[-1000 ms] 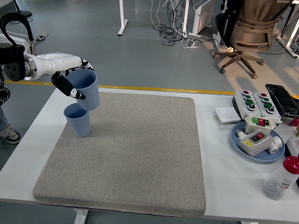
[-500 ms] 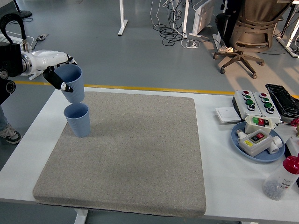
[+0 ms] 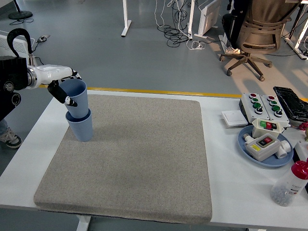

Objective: Push cup pick cup insert cup

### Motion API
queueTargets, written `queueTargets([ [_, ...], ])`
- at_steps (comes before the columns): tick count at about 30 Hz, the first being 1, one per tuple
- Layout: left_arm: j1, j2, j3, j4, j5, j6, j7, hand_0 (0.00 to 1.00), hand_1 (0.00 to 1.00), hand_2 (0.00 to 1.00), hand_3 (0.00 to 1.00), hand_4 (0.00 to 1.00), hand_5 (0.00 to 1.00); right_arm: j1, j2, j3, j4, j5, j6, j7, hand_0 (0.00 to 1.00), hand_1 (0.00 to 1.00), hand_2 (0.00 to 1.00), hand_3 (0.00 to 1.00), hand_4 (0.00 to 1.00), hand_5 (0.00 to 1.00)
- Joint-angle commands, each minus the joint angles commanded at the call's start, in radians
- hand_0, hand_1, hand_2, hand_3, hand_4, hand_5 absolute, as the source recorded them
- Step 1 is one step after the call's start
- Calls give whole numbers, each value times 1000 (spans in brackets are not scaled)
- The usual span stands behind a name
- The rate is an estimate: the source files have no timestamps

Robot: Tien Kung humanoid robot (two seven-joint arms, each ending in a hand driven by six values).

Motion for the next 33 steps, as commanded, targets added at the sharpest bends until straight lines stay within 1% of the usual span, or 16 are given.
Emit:
queueTargets([
  [5, 6, -6, 15, 19, -10, 14, -6, 455, 555, 574, 587, 611, 126, -1, 0, -1, 0, 1, 0, 0, 667, 603, 616, 564, 101, 449],
  [6, 7, -7, 23, 25, -13, 21, -9, 389, 554, 607, 694, 792, 257, 0, -1, -2, 0, 2, 0, 0, 666, 603, 616, 564, 101, 449],
  [11, 13, -14, 38, 39, -12, 39, -17, 389, 554, 607, 694, 792, 257, 2, 0, -9, 0, 13, 0, 4, 666, 603, 616, 564, 101, 449],
  [12, 15, -17, 45, 43, -15, 49, -23, 726, 834, 917, 916, 943, 449, 3, 0, -12, -1, 17, 0, 6, 666, 603, 616, 564, 100, 449],
  [14, 17, -19, 50, 48, -14, 56, -28, 726, 834, 917, 916, 943, 449, 4, 0, -14, -1, 20, -1, 6, 666, 603, 616, 564, 100, 449],
  [16, 19, -22, 53, 54, -9, 52, -31, 726, 834, 917, 916, 943, 449, 5, 0, -17, -1, 24, -1, 7, 666, 603, 616, 564, 100, 449],
  [17, 18, -25, 66, 62, 2, 56, -34, 726, 834, 917, 916, 943, 449, 5, 0, -18, -1, 26, -1, 8, 666, 603, 616, 564, 100, 449],
  [18, 18, -28, 77, 68, 4, 63, -35, 998, 998, 998, 998, 998, 609, 6, 0, -18, -1, 27, -1, 8, 667, 603, 615, 564, 101, 448],
  [20, 19, -30, 85, 74, 3, 72, -34, 998, 998, 998, 998, 998, 609, 6, 1, -18, -1, 26, -1, 8, 667, 603, 615, 564, 101, 448],
  [22, 23, -35, 100, 90, -11, 105, -30, 998, 998, 998, 998, 998, 609, 6, 1, -19, -1, 27, -1, 7, 667, 603, 615, 564, 101, 448],
  [25, 25, -37, 112, 102, -26, 123, -25, 998, 998, 998, 998, 998, 610, 7, 0, -20, -1, 28, -2, 8, 666, 603, 616, 564, 101, 448],
  [26, 27, -36, 116, 108, -30, 136, -23, 998, 998, 998, 998, 998, 610, 7, 0, -20, -1, 29, -2, 8, 666, 603, 616, 564, 101, 448],
  [29, 37, -33, 102, 108, -43, 164, -31, 998, 998, 998, 998, 998, 610, 7, 0, -22, -1, 33, -3, 9, 666, 603, 616, 564, 101, 448],
  [31, 38, -32, 100, 107, -45, 168, -32, 998, 998, 998, 998, 998, 613, 7, 0, -23, -1, 33, -3, 9, 666, 603, 616, 565, 101, 448],
  [32, 52, -24, 74, 89, -52, 205, -50, 998, 998, 998, 998, 998, 613, 8, 0, -24, -2, 36, -4, 10, 666, 603, 616, 565, 101, 448],
  [33, 66, -18, 51, 69, -72, 239, -50, 998, 998, 998, 998, 998, 613, 8, 0, -25, -2, 38, -4, 11, 666, 603, 616, 565, 101, 448],
])
